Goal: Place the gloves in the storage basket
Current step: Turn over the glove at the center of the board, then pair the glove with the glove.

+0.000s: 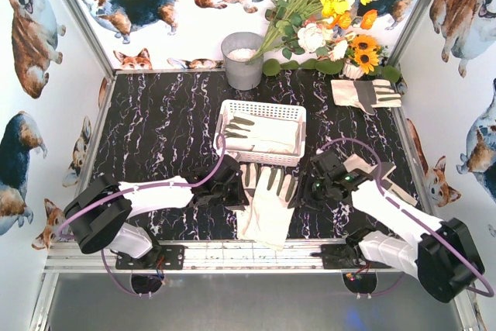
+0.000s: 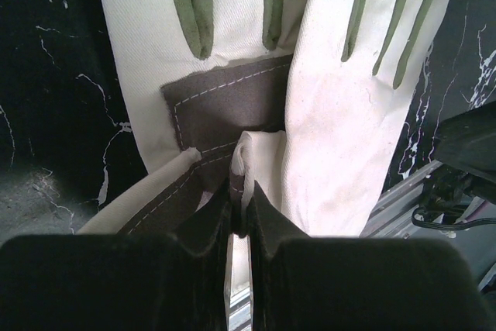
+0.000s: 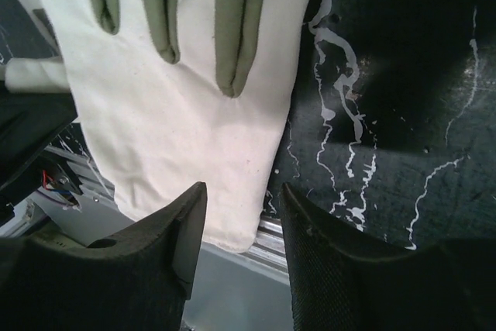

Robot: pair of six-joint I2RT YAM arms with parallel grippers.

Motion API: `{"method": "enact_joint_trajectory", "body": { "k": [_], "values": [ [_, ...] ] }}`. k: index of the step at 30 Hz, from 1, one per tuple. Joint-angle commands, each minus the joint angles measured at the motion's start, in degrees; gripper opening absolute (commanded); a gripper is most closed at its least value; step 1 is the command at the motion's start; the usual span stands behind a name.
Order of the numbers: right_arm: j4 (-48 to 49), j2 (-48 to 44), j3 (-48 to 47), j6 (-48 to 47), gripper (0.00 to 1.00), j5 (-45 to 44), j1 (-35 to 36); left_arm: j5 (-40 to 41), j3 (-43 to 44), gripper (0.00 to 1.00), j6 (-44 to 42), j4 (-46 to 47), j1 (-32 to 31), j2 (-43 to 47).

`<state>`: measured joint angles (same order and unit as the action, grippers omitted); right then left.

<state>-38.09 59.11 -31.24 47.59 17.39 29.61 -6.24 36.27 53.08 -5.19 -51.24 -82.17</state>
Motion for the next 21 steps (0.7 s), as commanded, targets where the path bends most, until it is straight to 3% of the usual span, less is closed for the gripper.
{"method": "enact_joint_trajectory", "body": {
  "k": [1,13,15,18,21],
  "values": [
    [8.4,2.5,2.0,2.7,0.43,2.5,-0.3,-0.1,-0.7,0.0,0.1,1.3,0.0,0.4],
    [11.6,14.2,0.8,0.5,0.32,5.5,-0.3,-0.1,-0.8,0.0,-0.1,1.4,0.0,0.8],
    [11.5,15.0,0.5,0.3,0.23,4.7,-0.3,-0.6,-0.7,0.0,-0.4,1.8,0.0,0.9],
    [11.5,14.2,0.3,0.0,0.01,3.8,-0.6,-1.1,-0.2,0.0,-1.3,2.1,0.0,1.7],
    [9.7,11.2,-0.5,-0.7,0.0,1.9,-0.6,-1.3,0.1,0.0,-2.8,1.9,0.0,3.5]
  ]
}}
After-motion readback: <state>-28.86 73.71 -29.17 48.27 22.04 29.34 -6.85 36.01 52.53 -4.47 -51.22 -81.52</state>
